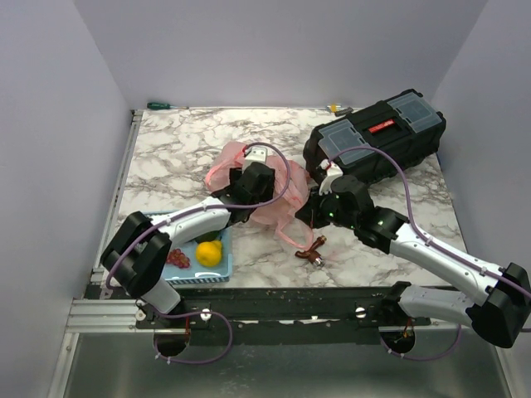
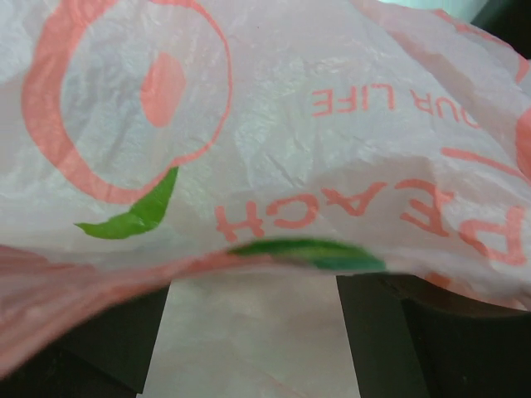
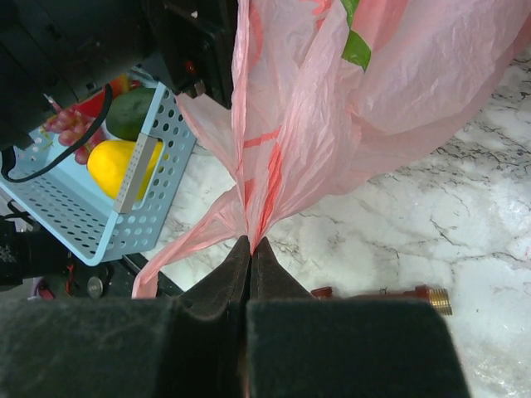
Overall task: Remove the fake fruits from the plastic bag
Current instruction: Take out the fake fruit from the plastic bag.
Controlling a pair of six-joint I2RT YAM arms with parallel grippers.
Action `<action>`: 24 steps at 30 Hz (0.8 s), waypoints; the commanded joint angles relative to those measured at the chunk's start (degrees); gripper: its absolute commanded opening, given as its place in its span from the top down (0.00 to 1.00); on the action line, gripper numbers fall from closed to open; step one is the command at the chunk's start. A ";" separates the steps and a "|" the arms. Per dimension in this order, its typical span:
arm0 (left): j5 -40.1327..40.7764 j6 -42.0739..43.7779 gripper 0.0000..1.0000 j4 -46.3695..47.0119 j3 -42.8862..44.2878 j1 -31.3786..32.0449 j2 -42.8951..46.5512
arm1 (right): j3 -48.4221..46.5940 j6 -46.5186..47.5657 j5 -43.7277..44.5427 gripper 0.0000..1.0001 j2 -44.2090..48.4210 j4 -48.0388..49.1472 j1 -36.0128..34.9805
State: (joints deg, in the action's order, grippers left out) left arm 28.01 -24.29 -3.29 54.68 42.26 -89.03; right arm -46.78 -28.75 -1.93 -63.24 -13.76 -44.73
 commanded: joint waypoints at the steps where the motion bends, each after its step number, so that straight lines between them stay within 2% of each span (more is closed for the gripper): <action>1: 2.73 2.10 0.21 0.56 2.39 -2.32 -2.09 | -0.63 1.03 1.31 0.99 0.77 -2.02 -0.44; 5: -0.91 -0.22 0.15 -1.74 5.29 -5.53 -5.59 | -1.03 1.03 1.03 0.99 0.09 -1.89 -0.40; 10: -1.68 -3.61 0.14 -8.75 11.06 -6.57 -11.61 | -1.45 1.10 0.67 0.99 -0.14 -1.97 -0.39; 17: -3.90 -4.90 0.15 -8.66 11.23 -6.60 -15.59 | -1.10 0.71 0.71 0.99 0.14 -2.06 -0.40; 21: -5.15 -3.73 0.22 -7.15 10.61 -6.84 -15.08 | -0.68 0.36 0.54 0.99 0.05 -1.72 -0.37; 23: -6.81 -2.98 0.30 -7.33 11.22 -6.93 -15.50 | -0.72 0.14 0.19 0.99 -0.03 -1.47 -0.41; 24: -7.23 -2.78 0.37 -7.58 11.54 -6.93 -15.60 | -0.81 0.03 -0.06 0.99 -0.03 -1.37 -0.38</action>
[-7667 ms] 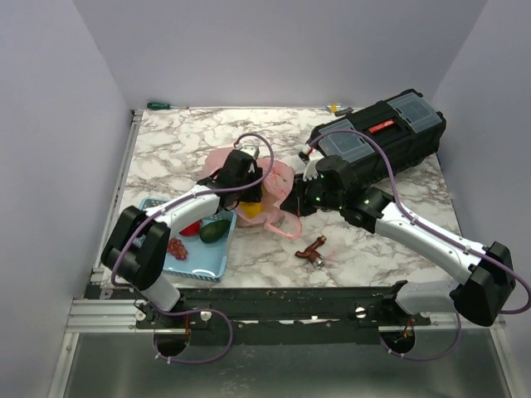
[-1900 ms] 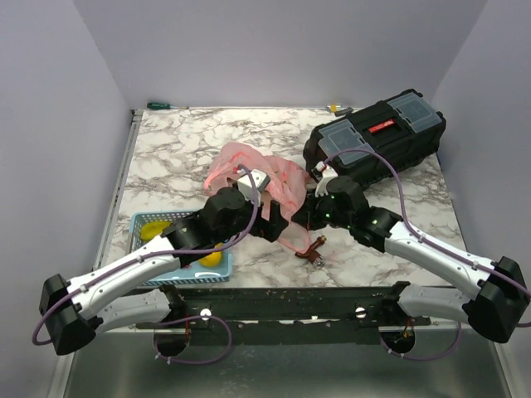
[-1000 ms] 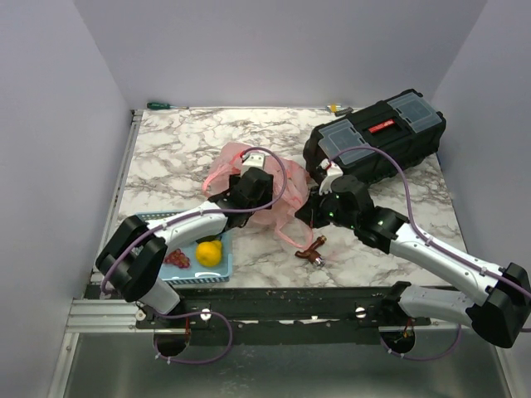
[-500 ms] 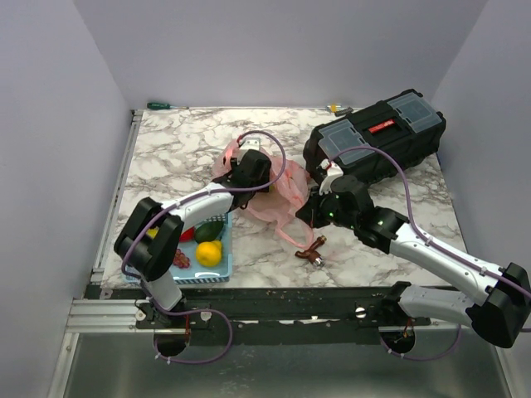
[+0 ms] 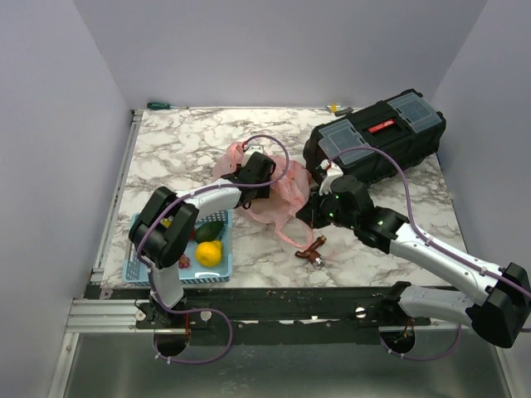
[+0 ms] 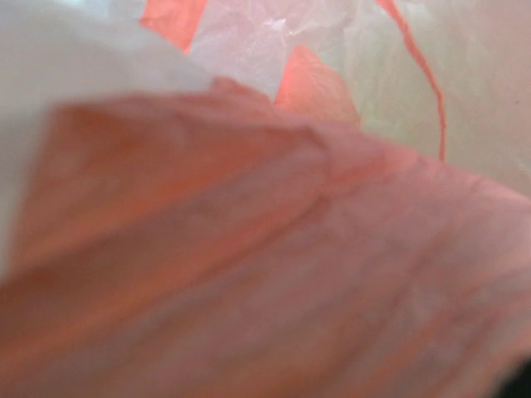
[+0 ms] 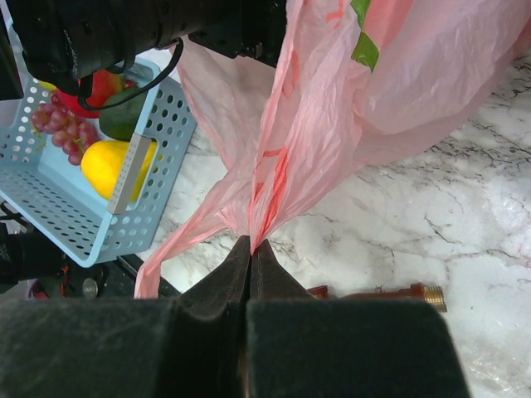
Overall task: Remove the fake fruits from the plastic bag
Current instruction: Take out the fake fruit from the plastic bag.
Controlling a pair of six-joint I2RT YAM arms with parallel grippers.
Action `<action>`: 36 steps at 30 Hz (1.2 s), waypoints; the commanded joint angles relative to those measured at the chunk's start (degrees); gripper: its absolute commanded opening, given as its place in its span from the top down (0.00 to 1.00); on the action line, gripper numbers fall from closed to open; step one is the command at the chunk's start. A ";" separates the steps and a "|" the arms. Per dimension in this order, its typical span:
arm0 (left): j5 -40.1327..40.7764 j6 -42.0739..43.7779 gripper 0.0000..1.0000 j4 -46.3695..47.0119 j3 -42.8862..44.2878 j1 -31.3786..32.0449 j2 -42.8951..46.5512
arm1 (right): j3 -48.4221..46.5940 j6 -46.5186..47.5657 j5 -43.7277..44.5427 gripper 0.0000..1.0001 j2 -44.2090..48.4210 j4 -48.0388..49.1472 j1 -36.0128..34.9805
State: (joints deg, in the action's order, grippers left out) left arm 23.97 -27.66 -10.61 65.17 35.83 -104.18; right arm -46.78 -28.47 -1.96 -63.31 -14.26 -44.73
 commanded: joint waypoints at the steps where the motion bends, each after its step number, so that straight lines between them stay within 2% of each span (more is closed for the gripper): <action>1: -3.46 0.67 0.42 -0.29 1.16 -0.50 -0.23 | -0.86 -0.33 -0.22 0.99 -0.05 -0.82 -0.43; 7: -6.97 2.80 0.56 -0.67 0.86 -0.50 3.41 | -0.99 -0.63 -0.24 0.99 0.24 -0.95 -0.41; 14: -17.38 2.99 0.73 -2.91 -1.10 -0.50 12.83 | -0.87 -1.23 -0.17 0.99 0.12 -0.73 -0.39; 20: -31.58 1.47 0.76 -3.77 -4.02 -0.50 19.34 | -0.92 -2.02 -0.59 0.99 0.14 -0.24 -0.45; 26: -39.76 0.73 0.81 -5.82 -7.38 -0.50 25.75 | -0.71 -3.19 -0.55 0.99 0.31 0.15 -0.42; 29: -44.48 1.79 0.83 -6.04 -10.36 -0.50 31.72 | -0.68 -3.53 -0.98 0.99 -0.07 0.44 -0.39; 33: -45.42 2.55 0.83 -6.84 -15.57 -0.68 43.20 | -0.82 -3.88 -1.76 0.99 -0.72 0.54 -0.44; 36: -42.56 3.80 0.80 -11.45 -17.68 -0.85 51.37 | -0.92 -3.98 -1.98 0.99 -0.81 0.64 -0.43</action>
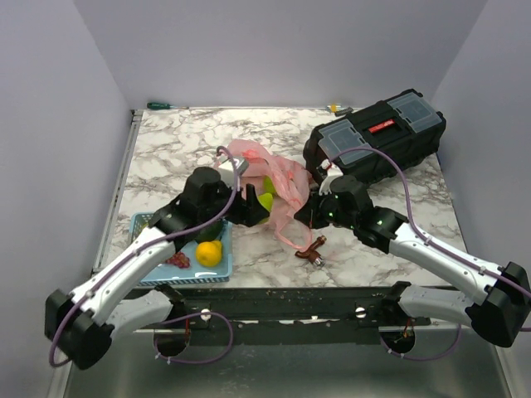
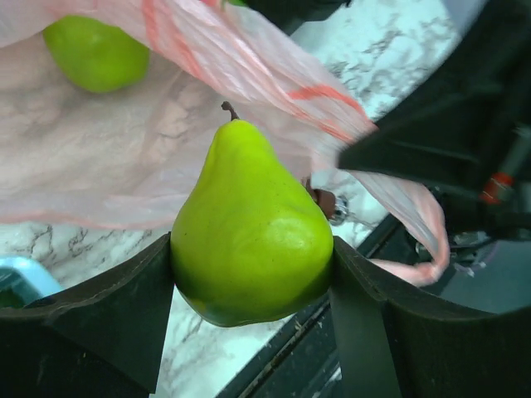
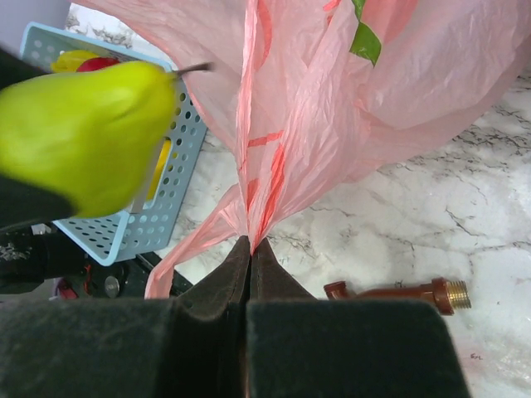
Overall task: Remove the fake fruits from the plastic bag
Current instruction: Take out the fake fruit from the plastic bag, then place the fake fruit in the bin.
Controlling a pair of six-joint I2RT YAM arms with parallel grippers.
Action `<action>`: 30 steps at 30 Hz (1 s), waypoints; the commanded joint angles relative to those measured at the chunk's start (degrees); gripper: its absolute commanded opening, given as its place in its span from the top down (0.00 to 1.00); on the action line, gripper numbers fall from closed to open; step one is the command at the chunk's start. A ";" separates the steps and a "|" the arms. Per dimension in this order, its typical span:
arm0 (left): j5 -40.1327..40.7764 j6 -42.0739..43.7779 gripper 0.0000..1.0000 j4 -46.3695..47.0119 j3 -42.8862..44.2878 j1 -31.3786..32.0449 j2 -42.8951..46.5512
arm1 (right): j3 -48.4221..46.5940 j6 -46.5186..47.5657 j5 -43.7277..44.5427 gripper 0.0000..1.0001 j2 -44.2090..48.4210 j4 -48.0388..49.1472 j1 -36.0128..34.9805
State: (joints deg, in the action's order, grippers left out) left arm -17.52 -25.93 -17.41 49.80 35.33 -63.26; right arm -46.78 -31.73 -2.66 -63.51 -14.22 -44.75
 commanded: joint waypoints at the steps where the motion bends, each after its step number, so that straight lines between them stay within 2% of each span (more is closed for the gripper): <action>1: -0.08 2.41 0.79 -6.38 -2.68 -0.44 13.32 | -0.94 -0.62 -1.18 0.99 -0.56 0.59 -0.43; 5: 8.37 3.13 0.76 -14.76 -3.96 -0.62 21.71 | -1.07 -0.28 -0.71 0.99 -0.85 0.38 -0.37; 8: 20.04 1.81 0.76 -20.15 -5.59 -0.68 26.49 | -1.47 -0.18 -1.29 0.99 -1.59 0.33 -0.36; 13: 38.48 -7.16 0.77 -26.50 -10.26 -0.70 32.28 | -2.03 0.04 -2.19 0.99 -2.73 0.42 -0.41; 16: 48.18 -17.38 0.81 -31.41 -10.65 -0.70 32.84 | -2.27 0.06 -2.40 0.99 -3.09 0.24 -0.42; 18: 50.67 -24.61 0.84 -34.76 -10.50 -0.70 32.12 | -2.28 -0.04 -2.45 0.99 -3.20 0.39 -0.41; 24: 49.77 -38.95 0.84 -38.11 -15.26 -0.70 28.91 | -2.38 0.07 -2.41 0.99 -2.81 -0.10 -0.42; 30: 48.70 -47.25 0.81 -36.29 -21.81 -0.70 29.07 | -0.84 -0.70 -2.18 0.99 -1.87 0.69 -0.39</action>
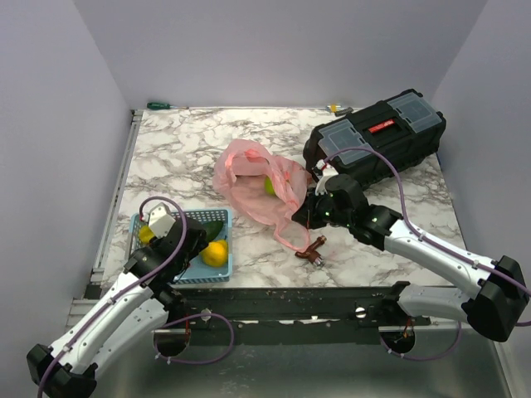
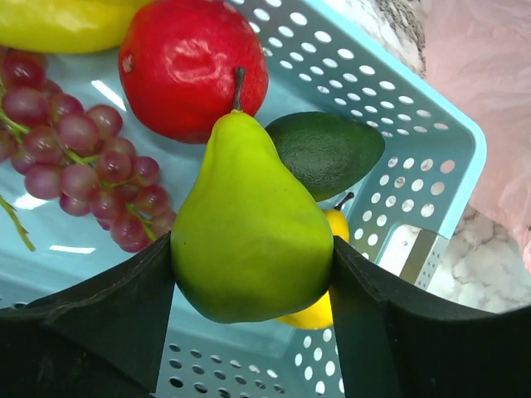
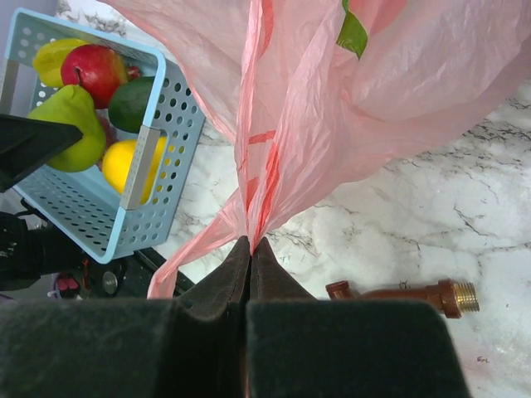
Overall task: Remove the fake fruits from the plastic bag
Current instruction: Place the fake fruit in the bin.
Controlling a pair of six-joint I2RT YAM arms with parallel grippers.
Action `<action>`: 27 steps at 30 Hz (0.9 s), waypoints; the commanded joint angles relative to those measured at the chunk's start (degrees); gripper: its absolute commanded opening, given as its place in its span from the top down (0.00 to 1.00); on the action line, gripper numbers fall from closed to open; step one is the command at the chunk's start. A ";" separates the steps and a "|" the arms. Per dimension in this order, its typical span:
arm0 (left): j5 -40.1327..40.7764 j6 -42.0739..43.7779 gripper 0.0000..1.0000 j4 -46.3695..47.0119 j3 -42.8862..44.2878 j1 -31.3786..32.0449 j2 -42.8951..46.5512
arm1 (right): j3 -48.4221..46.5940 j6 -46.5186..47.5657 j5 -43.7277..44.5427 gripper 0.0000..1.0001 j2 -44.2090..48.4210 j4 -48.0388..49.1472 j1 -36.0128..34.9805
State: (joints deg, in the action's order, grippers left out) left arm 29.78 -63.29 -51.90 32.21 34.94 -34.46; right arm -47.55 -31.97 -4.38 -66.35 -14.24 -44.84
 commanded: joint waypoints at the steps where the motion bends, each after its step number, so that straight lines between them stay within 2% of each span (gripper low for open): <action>1: 1.01 -9.93 0.80 -0.73 -4.96 -0.31 0.27 | 0.27 -0.60 -0.45 0.99 0.92 1.00 -0.31; 6: -0.34 -10.74 0.75 1.80 -7.91 -0.31 -1.03 | 0.44 -0.86 -0.74 0.99 0.59 1.26 -0.32; 9: -0.34 -10.96 0.67 1.94 -7.74 -0.31 -2.26 | 0.41 -0.61 -0.59 0.99 0.94 1.34 -0.25; 19: 0.00 -9.65 0.21 1.08 -6.26 -0.31 0.75 | 1.08 -0.38 -0.53 0.99 0.80 1.65 -0.32; 25: 1.69 -7.28 0.02 -1.37 -3.30 -0.35 4.46 | 1.66 -0.76 -0.80 0.99 0.72 2.42 -0.31; 27: 2.10 -6.32 0.01 -1.93 -2.19 -0.31 5.67 | 1.64 -0.73 -0.80 0.99 0.69 2.48 -0.27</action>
State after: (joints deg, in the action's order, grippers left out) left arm 30.46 -71.83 -51.40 26.65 34.83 -31.40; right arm -46.61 -32.56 -4.40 -66.30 -13.15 -44.84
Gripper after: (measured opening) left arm 0.969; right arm 0.011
